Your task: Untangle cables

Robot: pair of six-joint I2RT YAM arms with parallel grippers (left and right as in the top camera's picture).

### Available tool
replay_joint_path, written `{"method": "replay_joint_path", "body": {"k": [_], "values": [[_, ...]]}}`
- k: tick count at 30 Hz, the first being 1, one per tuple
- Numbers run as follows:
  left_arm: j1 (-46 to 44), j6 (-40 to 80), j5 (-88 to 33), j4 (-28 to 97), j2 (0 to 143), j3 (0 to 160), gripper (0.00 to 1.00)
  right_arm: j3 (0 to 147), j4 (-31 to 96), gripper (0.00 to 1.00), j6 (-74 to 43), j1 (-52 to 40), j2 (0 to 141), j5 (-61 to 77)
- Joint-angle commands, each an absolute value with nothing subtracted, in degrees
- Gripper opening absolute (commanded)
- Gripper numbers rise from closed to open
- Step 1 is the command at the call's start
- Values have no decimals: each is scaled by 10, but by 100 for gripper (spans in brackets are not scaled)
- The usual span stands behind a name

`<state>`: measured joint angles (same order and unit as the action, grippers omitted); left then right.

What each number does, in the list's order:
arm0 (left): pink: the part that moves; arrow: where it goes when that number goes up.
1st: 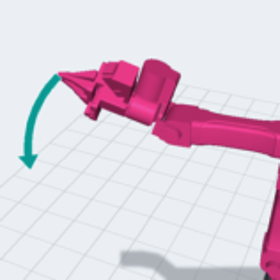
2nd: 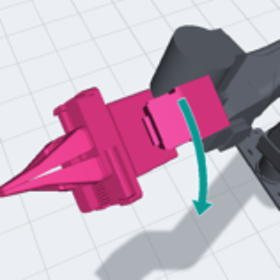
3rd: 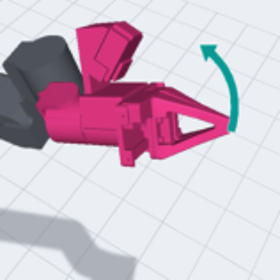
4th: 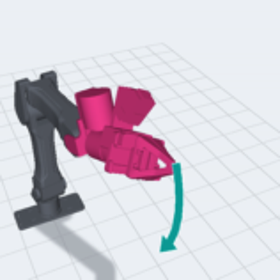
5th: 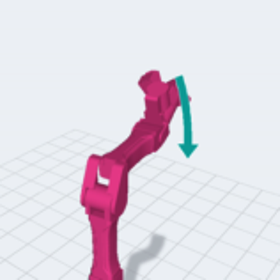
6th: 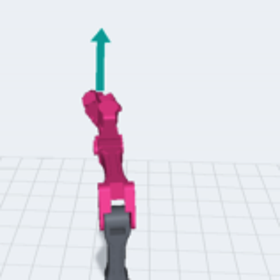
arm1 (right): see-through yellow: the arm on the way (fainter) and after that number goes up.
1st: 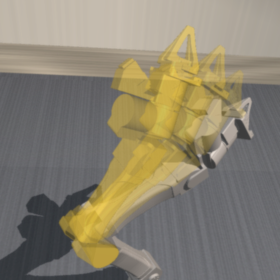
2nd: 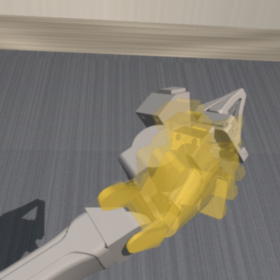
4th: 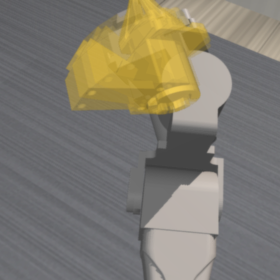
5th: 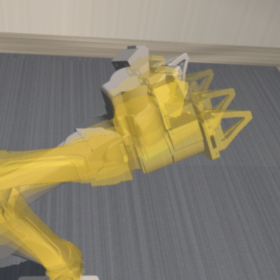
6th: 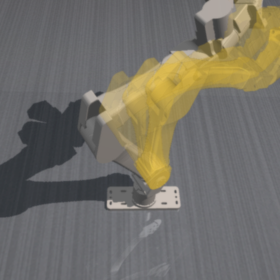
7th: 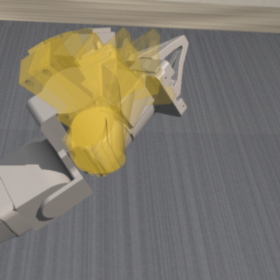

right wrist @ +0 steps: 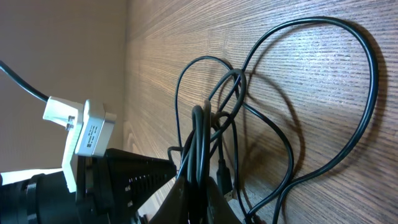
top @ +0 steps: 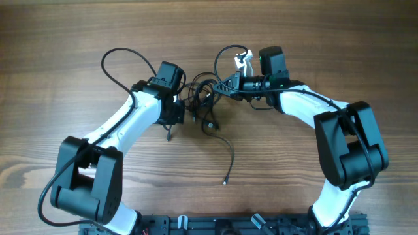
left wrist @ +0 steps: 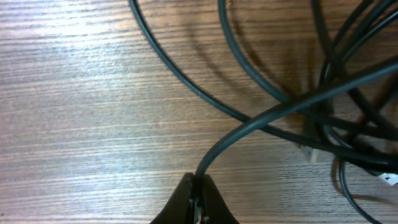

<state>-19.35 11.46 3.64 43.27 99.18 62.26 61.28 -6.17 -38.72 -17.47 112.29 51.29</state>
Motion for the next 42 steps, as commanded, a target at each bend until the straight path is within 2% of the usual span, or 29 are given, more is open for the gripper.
{"method": "replay_joint_path", "body": {"k": [1, 2, 3, 4, 9, 12, 14, 21, 28, 35, 37, 38, 41, 42], "values": [[-187, 144, 73, 413, 993, 625, 21, 614, -62, 4, -375, -175, 1122, 506], [-187, 161, 91, 417, 993, 635, 27, 614, -62, 4, -375, -175, 1122, 506], [-187, 182, 111, 430, 993, 648, 45, 614, -62, 4, -375, -175, 1122, 506], [-187, 206, 131, 449, 991, 668, 50, 614, -62, 4, -375, -175, 1122, 506], [-197, 192, 106, 506, 973, 762, 42, 614, -62, 4, -375, -175, 1122, 506], [-214, 133, -21, 499, 973, 761, 42, 614, -62, 4, -375, -175, 1122, 506], [-228, 106, -60, 496, 975, 760, 42, 614, -62, 4, -375, -175, 1122, 506], [-272, 23, -46, 463, 1016, 760, 45, 614, -62, 4, -375, -175, 1122, 506], [-261, 34, -38, 418, 1058, 760, 48, 614, -61, 4, -375, -175, 1122, 506], [-260, 2, -40, 411, 1058, 739, 39, 614, -62, 4, -375, -175, 1122, 506], [-260, 2, -40, 407, 1058, 729, 17, 614, -62, 4, -375, -175, 1122, 506], [-259, 2, -40, 407, 1058, 730, 10, 614, -62, 4, -375, -175, 1122, 506], [-259, 2, -41, 405, 1058, 729, 8, 614, -62, 4, -375, -175, 1122, 506], [-259, 2, -41, 406, 1058, 729, 4, 614, -61, 4, -375, -175, 1122, 506]]}}
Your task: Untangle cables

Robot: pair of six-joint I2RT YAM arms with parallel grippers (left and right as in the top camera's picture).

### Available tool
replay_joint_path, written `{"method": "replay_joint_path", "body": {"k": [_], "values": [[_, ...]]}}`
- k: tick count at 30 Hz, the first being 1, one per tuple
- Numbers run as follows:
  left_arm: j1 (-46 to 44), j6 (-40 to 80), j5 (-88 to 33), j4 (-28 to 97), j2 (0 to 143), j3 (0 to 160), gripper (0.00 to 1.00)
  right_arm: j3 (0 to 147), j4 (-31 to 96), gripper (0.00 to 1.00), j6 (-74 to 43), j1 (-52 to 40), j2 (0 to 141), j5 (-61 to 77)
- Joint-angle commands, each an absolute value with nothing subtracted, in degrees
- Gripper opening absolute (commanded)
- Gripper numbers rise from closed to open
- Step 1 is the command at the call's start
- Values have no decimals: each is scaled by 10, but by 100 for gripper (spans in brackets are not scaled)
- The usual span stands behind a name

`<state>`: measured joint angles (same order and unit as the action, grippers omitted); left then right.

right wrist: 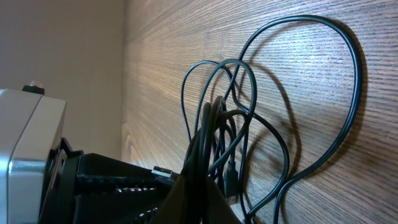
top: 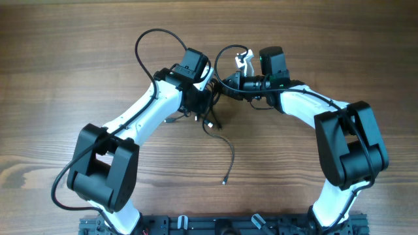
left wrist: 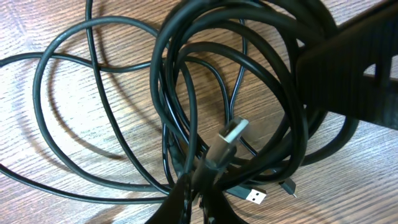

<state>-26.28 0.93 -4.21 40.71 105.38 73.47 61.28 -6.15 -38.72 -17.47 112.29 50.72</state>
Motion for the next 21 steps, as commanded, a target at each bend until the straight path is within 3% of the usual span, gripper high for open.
{"method": "replay_joint_path", "body": {"k": [1, 10, 21], "values": [[-259, 2, -41, 407, 1058, 729, 4, 614, -61, 4, -375, -175, 1122, 506], [-249, 0, -96, 513, 1035, 729, 4, 614, -61, 4, -380, -175, 1122, 506], [-249, 4, -113, 628, 1035, 729, 6, 614, -80, 4, -478, -175, 1122, 496]]}}
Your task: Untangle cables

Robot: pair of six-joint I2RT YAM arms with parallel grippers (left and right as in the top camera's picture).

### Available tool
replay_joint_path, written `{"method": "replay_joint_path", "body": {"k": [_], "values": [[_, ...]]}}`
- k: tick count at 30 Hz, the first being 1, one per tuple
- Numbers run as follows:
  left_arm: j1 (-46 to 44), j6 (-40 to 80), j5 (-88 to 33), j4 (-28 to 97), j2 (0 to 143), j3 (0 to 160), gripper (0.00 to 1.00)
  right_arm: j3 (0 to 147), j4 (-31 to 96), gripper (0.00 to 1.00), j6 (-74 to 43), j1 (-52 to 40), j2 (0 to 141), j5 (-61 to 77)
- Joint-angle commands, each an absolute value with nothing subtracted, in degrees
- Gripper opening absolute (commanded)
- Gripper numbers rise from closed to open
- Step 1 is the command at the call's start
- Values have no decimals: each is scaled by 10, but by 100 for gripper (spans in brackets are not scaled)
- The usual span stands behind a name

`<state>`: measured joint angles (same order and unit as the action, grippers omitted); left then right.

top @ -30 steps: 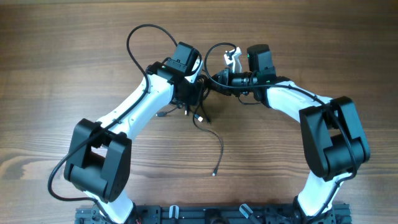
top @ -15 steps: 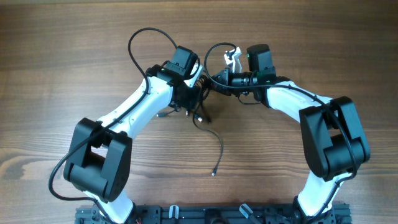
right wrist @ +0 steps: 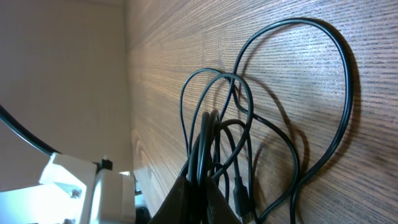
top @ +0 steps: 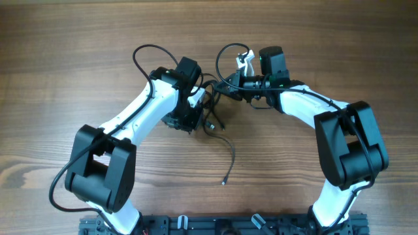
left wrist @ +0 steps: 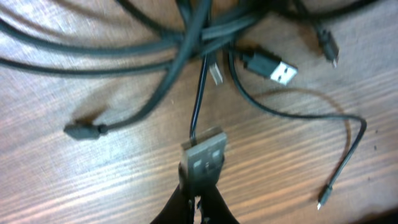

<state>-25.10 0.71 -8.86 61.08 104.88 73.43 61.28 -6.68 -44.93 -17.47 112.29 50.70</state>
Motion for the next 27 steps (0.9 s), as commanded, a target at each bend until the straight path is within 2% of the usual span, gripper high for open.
{"method": "replay_joint_path", "body": {"k": [1, 2, 3, 5, 6, 7, 11, 16, 23, 27], "values": [[-249, 4, -122, 629, 1035, 729, 10, 614, -85, 4, -484, -175, 1122, 495], [-249, 4, -133, 628, 1035, 729, 14, 614, -90, 4, -486, -175, 1122, 495], [-249, 4, -148, 626, 1035, 729, 25, 614, -96, 4, -496, -175, 1122, 495], [-249, 4, -154, 628, 1035, 729, 37, 614, -98, 4, -497, -175, 1122, 495], [-249, 4, -154, 635, 1035, 729, 48, 614, -98, 4, -497, -175, 1122, 495], [-249, 4, -154, 639, 1035, 729, 50, 614, -98, 4, -497, -175, 1122, 495], [-248, 4, -153, 624, 1035, 729, 52, 614, -137, 4, -512, -175, 1122, 498], [-243, 65, -113, 587, 1011, 730, 49, 614, -236, 4, -542, -175, 1122, 578], [-174, 118, -181, 491, 846, 730, 52, 614, -265, 4, -572, -175, 1122, 657], [-150, 144, -180, 466, 814, 729, 55, 614, -292, 4, -569, -175, 1122, 700]]}}
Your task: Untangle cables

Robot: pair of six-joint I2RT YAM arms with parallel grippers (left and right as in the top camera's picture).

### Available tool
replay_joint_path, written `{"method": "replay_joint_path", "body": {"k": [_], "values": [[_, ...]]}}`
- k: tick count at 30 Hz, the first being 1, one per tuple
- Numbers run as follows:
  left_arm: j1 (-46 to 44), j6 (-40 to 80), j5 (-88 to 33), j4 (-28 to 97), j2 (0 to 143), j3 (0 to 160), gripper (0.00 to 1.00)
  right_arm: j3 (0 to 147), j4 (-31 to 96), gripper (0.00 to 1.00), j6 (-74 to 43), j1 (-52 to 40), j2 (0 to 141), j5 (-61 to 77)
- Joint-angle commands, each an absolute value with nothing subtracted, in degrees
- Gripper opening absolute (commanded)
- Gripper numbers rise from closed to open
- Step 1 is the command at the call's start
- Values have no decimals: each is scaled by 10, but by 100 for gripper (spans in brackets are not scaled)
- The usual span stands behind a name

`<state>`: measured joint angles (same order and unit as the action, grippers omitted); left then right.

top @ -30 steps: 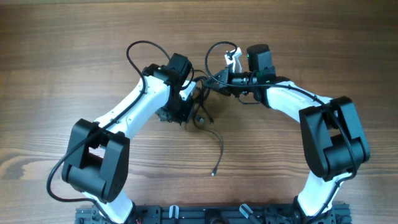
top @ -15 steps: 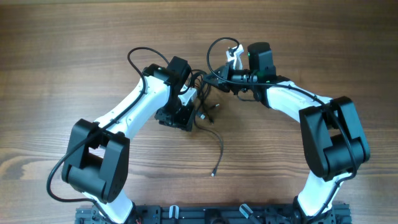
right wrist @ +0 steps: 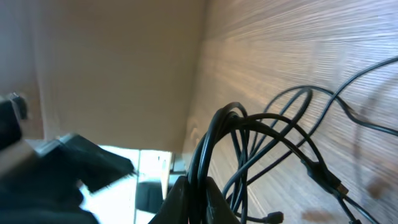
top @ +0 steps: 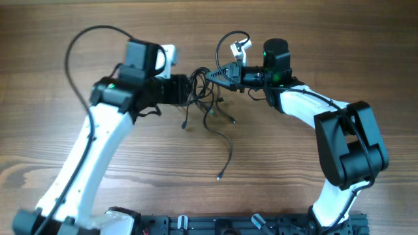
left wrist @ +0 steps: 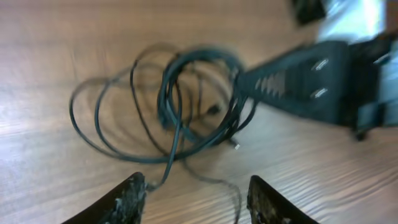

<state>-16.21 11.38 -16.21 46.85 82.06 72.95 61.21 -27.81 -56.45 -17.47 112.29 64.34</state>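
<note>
The black cable tangle [top: 208, 98] hangs from my right gripper [top: 213, 74], which is shut on a bunch of its strands [right wrist: 249, 134]; in the right wrist view the gripper [right wrist: 198, 190] clamps several cords between its fingers. One loose tail runs down the table to a small plug [top: 219, 176]. My left gripper [top: 191, 87] sits just left of the tangle, open, and its own view shows the gripper [left wrist: 202, 199] wide apart with the coil [left wrist: 186, 106] ahead. A strand passes close by the left finger [left wrist: 130, 199]; nothing lies between the fingers.
The wooden table [top: 339, 39] carries everything. A black rail [top: 228, 225] runs along the front edge. The left arm's own supply cable [top: 81, 39] loops above its wrist. A white tag [top: 241, 47] sticks up on the right wrist.
My left gripper was shut on a flat USB plug below the tangle; now it is open, higher and to the left of the tangle, the plug let go. The right gripper holds the bundle higher.
My left gripper was first shut on a strand left of the tangle. Then it was shut on a cord near a plug right against the bundle. Then it held the plug below the tangle, and now stands open. The right gripper stayed shut on the bundle throughout.
</note>
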Motion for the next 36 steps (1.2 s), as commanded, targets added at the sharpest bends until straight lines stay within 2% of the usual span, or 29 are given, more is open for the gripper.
{"method": "replay_joint_path", "body": {"k": [1, 9, 19, 25, 27, 28, 29, 30, 36], "values": [[-150, 144, -180, 469, 819, 729, 55, 614, -293, 5, -566, -175, 1122, 708], [-150, 159, -145, 495, 917, 729, 49, 614, -291, 4, -540, -175, 1122, 728], [-150, 172, -156, 406, 976, 729, 49, 614, -291, 4, -540, -175, 1122, 728], [-150, 173, -156, 387, 997, 729, 43, 614, -291, 4, -540, -175, 1122, 728], [-150, 172, -156, 387, 1012, 729, 32, 614, -291, 4, -540, -175, 1122, 728], [-150, 172, -156, 387, 1016, 729, 16, 614, -291, 4, -540, -175, 1122, 728], [-150, 172, -156, 387, 1016, 729, 7, 614, -291, 4, -540, -175, 1122, 728], [-150, 172, -156, 385, 1016, 730, 4, 614, -291, 4, -540, -175, 1122, 728], [-135, 152, -156, 407, 1004, 730, 4, 614, -288, 5, -540, -175, 1122, 709]]}}
